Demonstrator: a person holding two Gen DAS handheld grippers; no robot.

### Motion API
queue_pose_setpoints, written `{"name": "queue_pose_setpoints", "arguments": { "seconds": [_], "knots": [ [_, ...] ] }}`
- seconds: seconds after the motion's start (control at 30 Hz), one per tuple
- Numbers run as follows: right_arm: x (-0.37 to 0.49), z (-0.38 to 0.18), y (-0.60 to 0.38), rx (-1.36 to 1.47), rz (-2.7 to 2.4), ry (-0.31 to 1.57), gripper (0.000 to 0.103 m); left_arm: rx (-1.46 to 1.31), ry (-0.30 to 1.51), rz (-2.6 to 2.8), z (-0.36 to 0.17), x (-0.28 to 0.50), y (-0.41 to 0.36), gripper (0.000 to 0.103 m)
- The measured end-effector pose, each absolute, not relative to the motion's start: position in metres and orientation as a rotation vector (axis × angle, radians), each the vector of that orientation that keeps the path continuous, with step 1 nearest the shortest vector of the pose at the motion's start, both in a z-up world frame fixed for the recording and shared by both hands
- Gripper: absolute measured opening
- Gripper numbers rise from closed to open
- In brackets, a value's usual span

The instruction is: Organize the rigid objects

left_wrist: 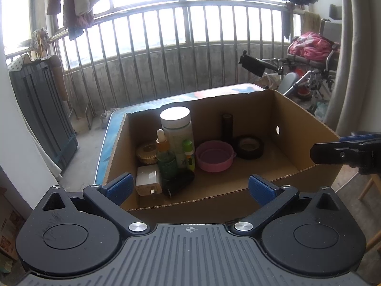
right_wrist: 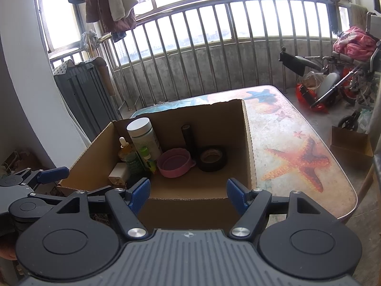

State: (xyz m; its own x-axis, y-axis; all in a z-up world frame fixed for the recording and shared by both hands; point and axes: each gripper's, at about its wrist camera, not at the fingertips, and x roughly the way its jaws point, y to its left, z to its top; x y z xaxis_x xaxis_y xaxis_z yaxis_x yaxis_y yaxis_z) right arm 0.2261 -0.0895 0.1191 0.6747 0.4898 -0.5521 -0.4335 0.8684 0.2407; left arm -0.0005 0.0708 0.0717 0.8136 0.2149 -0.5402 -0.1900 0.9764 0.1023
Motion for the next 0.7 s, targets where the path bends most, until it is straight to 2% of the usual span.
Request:
{"name": "queue_pose_setpoints", "arguments": {
  "seconds": [0.7],
  "knots": [
    [0.2259, 0.1197, -0.0853, 0.083, 0.531, 0.649, 0.073, 0.048, 0.581, 0.217, 0.0723, -0.0031, 0.072, 0.103]
  ]
}}
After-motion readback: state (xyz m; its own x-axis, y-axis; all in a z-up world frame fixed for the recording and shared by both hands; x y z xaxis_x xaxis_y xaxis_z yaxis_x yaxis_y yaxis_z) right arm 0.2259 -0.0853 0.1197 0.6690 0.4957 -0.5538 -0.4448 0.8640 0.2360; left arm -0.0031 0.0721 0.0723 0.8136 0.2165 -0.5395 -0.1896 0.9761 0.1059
